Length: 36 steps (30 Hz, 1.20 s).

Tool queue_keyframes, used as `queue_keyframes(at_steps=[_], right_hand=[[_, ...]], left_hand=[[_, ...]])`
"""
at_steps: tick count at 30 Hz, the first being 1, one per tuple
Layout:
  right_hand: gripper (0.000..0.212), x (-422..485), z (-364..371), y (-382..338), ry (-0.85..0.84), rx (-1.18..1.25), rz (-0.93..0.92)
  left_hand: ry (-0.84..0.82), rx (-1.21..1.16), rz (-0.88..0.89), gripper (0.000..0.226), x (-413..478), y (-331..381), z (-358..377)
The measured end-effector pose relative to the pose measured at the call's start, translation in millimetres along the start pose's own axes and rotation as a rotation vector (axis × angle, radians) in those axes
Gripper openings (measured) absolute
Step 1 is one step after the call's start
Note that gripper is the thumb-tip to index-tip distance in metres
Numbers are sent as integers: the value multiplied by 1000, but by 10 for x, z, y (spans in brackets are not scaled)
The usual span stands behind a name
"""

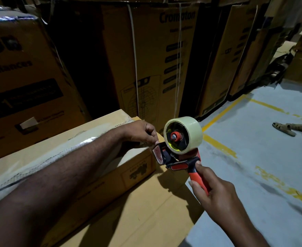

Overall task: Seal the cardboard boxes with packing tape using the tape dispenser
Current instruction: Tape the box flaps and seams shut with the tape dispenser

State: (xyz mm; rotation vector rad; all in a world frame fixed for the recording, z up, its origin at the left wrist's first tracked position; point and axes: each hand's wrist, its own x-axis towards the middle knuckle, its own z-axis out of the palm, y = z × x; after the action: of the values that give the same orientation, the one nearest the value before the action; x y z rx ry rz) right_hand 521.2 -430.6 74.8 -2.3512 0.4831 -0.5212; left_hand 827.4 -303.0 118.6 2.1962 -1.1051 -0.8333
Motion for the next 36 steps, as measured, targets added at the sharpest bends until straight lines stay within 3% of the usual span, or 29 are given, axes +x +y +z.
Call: queue_keyframes(at_steps=[10,18,21,23,25,26,33,36], right_hand=[[55,-121,48,-10,65,32,-51],[48,-112,114,61,26,-14,-63],[46,-42,188,30,14,-62,-91],[48,-5,234,23,1,-72,-95],[50,27,240,50,-4,-96,-106],[51,44,234,68,-7,-110,-117],[48,175,173,138,-32,-84,-128],[48,164,217,130,-50,-56,-109]], left_hand=[[69,-33,-13,11,-79,26,26],[64,-18,-12,9,-96,92,45],[88,255,48,3,-135,65,73],[98,438,48,26,-219,21,126],[74,466,15,61,-320,17,190],[67,475,6,68,-368,41,214],[5,425,-36,50,-308,92,153],[56,412,-78,43,-296,68,172]])
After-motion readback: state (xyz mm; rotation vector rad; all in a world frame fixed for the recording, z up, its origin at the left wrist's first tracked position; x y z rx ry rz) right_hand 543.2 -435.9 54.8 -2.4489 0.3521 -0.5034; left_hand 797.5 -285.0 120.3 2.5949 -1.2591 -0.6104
